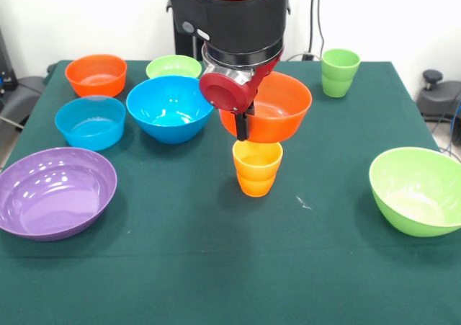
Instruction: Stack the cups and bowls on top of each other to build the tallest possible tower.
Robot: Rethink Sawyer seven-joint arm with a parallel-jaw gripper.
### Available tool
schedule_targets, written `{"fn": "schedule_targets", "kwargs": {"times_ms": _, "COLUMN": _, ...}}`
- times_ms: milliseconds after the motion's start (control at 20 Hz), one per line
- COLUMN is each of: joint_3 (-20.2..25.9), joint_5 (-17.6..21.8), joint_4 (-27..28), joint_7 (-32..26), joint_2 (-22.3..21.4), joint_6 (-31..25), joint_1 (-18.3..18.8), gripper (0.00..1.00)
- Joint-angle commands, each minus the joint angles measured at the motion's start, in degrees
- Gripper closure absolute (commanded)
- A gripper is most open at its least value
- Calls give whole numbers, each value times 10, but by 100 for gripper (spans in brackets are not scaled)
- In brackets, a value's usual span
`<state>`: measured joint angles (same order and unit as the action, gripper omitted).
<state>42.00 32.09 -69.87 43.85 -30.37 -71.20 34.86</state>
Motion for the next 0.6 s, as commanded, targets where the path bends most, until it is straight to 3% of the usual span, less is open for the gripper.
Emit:
{"fn": "schedule_targets", "kwargs": {"times_ms": 50, "joint_3": -33, "joint_5": 20, "joint_4": -38, "joint_7": 1, "joint_2": 3, "joint_6": 15, "joint_1": -10, "gripper": 100}}
{"fn": "schedule_targets", "kwargs": {"times_ms": 600, "joint_3": -35, "joint_5": 21, "joint_4": -39, "joint_7": 1, "joint_2": 2, "joint_6": 13, "joint_1": -9, "gripper": 100}}
